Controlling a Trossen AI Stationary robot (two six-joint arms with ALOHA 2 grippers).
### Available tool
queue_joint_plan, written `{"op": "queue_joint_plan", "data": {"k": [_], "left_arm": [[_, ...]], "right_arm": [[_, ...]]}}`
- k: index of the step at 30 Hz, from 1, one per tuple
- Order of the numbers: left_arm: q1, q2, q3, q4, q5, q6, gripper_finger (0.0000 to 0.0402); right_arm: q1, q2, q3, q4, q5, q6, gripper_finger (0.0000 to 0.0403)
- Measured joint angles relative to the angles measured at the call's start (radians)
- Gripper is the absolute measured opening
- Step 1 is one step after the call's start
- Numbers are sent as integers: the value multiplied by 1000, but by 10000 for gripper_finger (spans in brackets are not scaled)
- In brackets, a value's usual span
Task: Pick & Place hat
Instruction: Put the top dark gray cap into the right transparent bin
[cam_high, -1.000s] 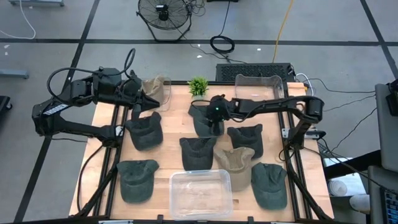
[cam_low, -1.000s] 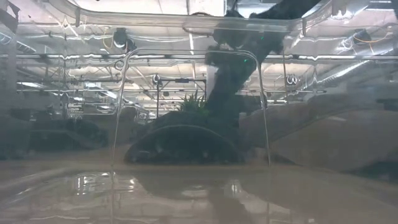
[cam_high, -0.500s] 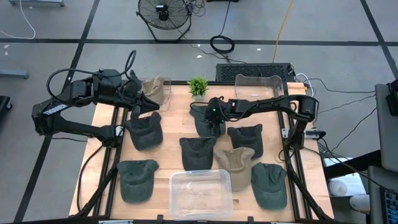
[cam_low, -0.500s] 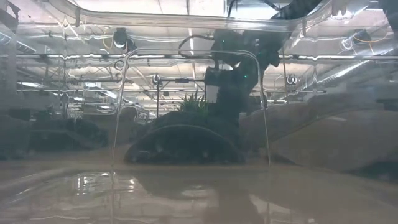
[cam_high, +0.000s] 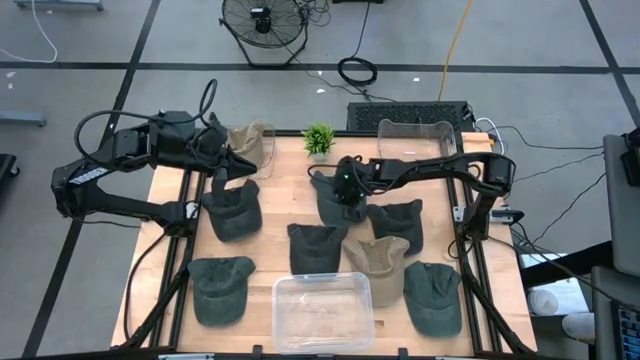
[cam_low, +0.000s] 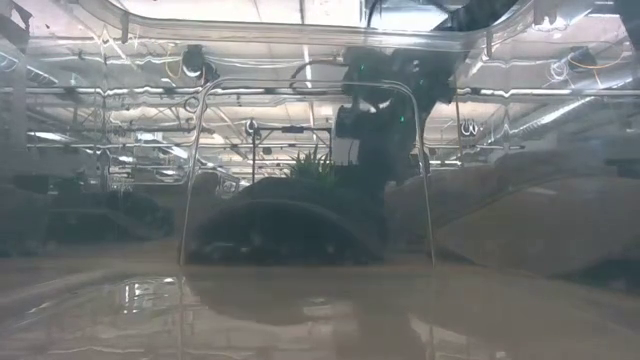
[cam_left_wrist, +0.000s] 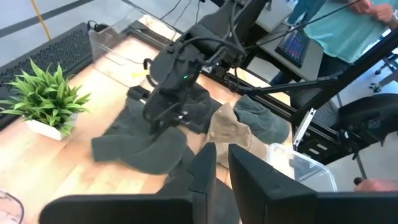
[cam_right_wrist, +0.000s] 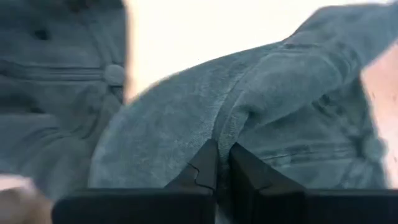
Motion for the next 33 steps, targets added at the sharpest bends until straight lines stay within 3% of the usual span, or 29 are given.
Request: {"op": "queue_joint_plan", "data": {"k": [3,10,18,24,29,33], "left_arm": [[0,0,0,7,-8,1,49],[0,0,0,69,-91,17,49],[1,0,0,156,-103,18,49],[1,0,0,166,-124,18,49],[1,0,0,166,-128,18,49],[1,0,0,165,-131,17,49]], "right_arm": [[21,-66,0,-29,40,2,10],[77,-287,0,-151,232,-54,3],[66,-526,1,-340,478,-105,2],[-37,-613,2,-405,604,-239,1],[-190,-618,-9,-402,602,-384,1],[-304,-620,-92,-312,600,-464,1]]}}
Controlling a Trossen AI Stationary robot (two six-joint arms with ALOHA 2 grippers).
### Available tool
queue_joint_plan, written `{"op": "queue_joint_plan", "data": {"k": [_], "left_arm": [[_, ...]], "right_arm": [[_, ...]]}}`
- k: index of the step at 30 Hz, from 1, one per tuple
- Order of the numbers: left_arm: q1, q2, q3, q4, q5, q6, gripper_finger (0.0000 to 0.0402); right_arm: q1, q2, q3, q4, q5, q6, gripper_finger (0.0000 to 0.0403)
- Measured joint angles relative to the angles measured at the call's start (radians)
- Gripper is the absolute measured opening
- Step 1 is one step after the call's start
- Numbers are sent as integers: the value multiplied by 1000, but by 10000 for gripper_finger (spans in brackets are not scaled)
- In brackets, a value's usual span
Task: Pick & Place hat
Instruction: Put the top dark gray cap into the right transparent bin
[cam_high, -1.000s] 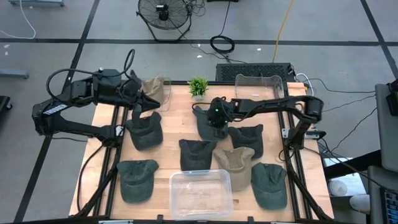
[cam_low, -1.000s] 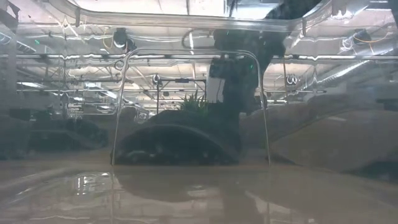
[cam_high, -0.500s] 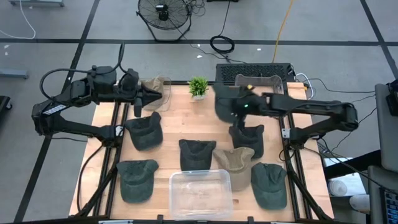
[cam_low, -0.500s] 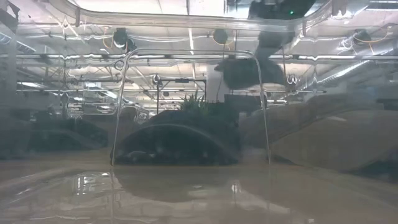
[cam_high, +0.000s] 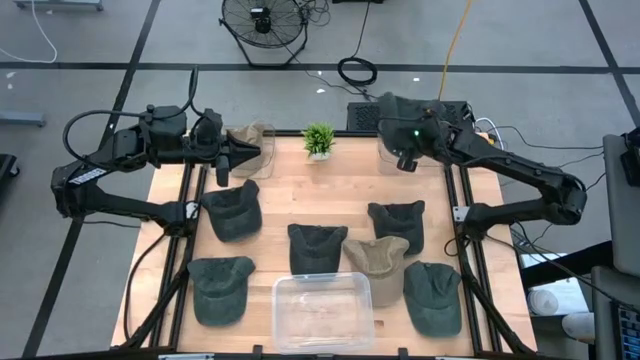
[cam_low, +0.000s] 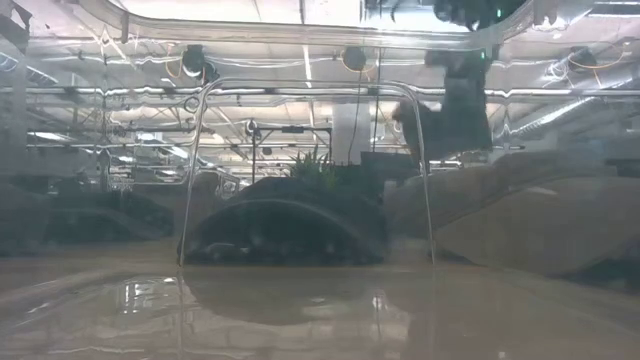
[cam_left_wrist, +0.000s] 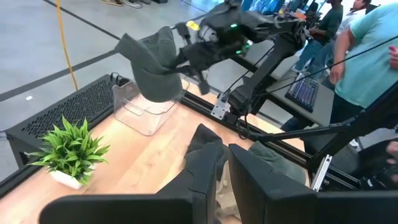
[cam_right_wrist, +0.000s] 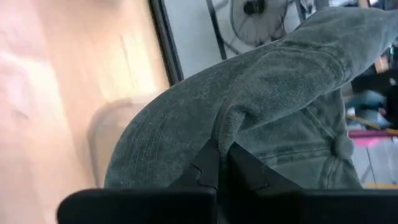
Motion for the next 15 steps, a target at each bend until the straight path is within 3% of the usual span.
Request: {"op": "queue_joint_plan", "data": {"k": [6,15], "left_arm": [[0,0,0,-1,-1,0,49],[0,0,0,-1,-4,-8,49]], "right_arm": [[-114,-23,-133,59,-135,-72,2],[-179,-82,-236,128,-176,-113,3]]}}
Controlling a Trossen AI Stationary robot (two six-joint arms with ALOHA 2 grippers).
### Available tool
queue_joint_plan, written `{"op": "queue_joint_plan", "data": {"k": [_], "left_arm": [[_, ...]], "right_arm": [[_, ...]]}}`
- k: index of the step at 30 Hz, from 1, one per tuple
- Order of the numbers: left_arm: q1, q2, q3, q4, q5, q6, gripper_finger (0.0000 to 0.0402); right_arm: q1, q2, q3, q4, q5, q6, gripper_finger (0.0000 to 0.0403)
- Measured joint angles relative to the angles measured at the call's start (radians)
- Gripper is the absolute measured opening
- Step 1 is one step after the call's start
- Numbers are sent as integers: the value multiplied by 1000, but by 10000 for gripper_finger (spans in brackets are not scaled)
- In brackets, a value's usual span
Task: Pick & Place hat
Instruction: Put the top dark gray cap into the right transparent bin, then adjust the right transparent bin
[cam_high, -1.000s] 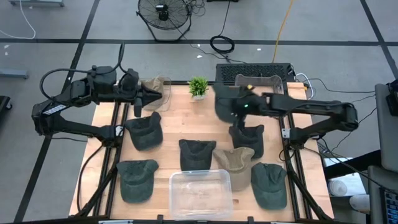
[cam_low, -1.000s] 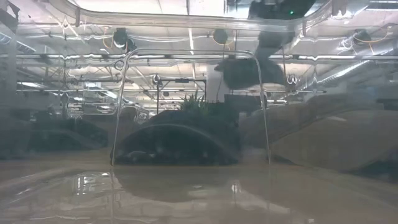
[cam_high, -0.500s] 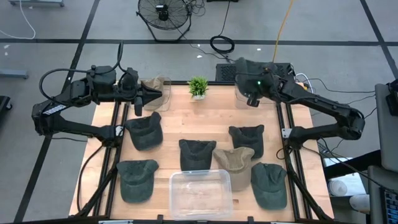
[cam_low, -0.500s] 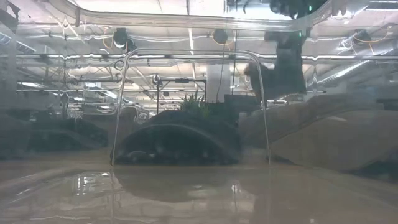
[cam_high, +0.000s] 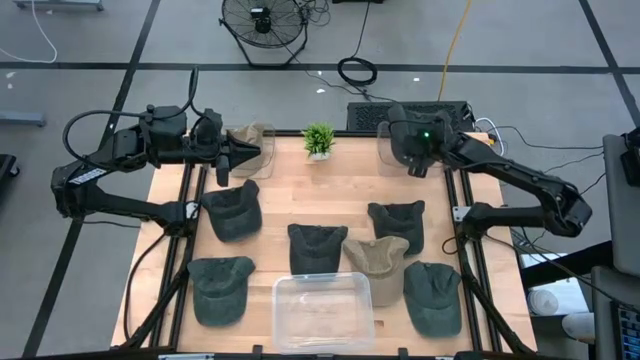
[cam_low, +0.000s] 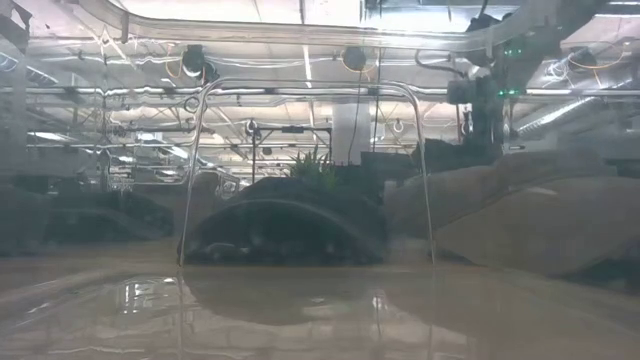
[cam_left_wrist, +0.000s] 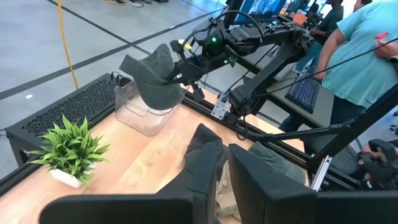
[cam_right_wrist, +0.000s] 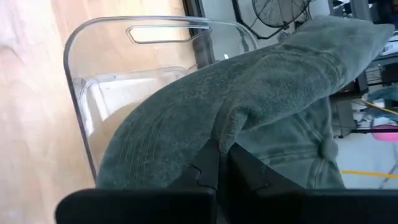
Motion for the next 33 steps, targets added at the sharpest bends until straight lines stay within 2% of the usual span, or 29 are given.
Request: {"op": "queue_joint_plan", "data": {"k": [12,16,22,26,33], "left_arm": [[0,0,0,0,-24,-42,49],[-6,0,0,0,-26,-57,49],[-30,0,0,0,-58,-63,49],[-46,0,0,0,-76,-74,49],[-60,0,0,0,-76,-88,49]], "right_arm": [[-15,-4,-35,152,-15,-81,4],[-29,-2,-37,115,-70,-82,4],[-50,1,-96,125,-72,-108,7],[-50,1,-111,118,-57,-103,31],[-50,-34,-111,132,-57,-47,103]]}}
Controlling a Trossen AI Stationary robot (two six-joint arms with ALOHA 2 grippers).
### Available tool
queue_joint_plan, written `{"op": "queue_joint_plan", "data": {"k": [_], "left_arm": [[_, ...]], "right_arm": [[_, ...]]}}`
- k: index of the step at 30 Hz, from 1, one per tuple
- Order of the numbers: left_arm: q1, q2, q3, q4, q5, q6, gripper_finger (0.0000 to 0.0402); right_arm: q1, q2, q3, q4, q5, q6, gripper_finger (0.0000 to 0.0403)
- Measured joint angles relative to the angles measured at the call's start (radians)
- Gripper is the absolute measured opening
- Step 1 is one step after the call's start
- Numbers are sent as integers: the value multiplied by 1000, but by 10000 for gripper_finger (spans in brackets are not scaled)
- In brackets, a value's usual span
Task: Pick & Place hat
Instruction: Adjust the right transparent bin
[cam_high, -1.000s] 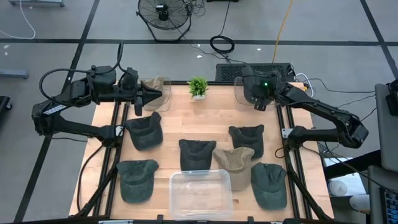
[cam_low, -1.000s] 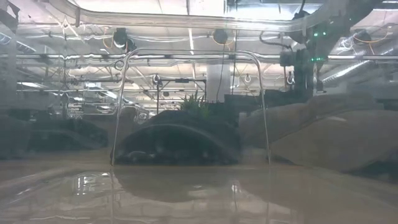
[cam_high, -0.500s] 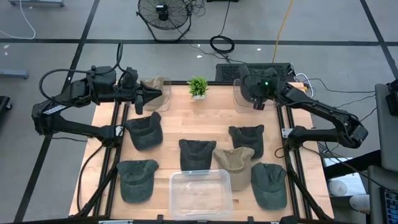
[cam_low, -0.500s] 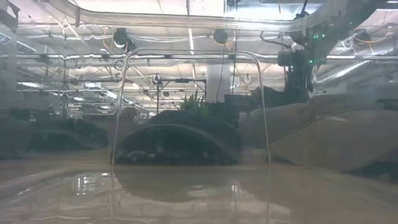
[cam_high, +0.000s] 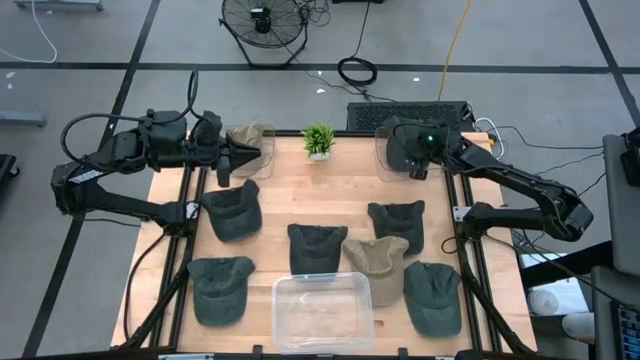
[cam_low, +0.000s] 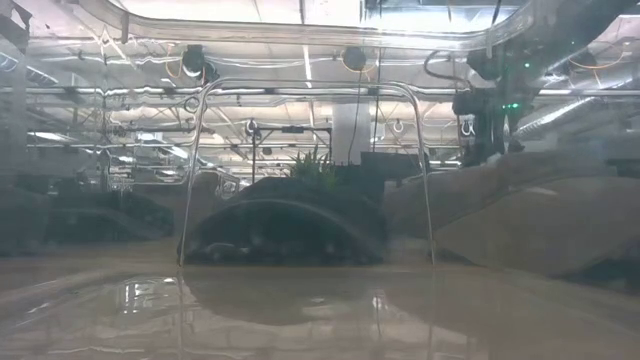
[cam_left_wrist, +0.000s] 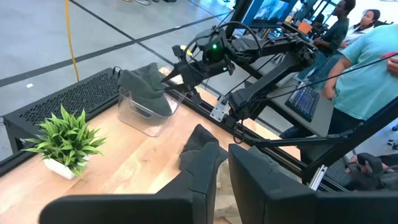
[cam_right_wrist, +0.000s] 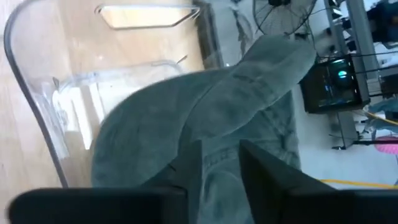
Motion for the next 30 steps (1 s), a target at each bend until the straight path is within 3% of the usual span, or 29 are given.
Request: {"op": "queue_joint_plan", "data": {"k": [3,8,15,20,23,30], "left_arm": [[0,0,0,0,0,-1,49],[0,0,0,0,0,-1,49],[0,0,0,0,0,3,49],[0,0,0,0,0,11,49],[0,0,0,0,0,41,49],[1,0,0,-2,0,78,49]], "right_arm": [[6,-38,0,-6,23,76,129],[66,-156,11,-48,37,371,149],[169,-222,96,-373,-76,947,135],[219,-217,98,-501,-267,1349,113],[248,-193,60,-506,-317,1442,97],[253,-101,-85,-403,-262,1604,74]]}}
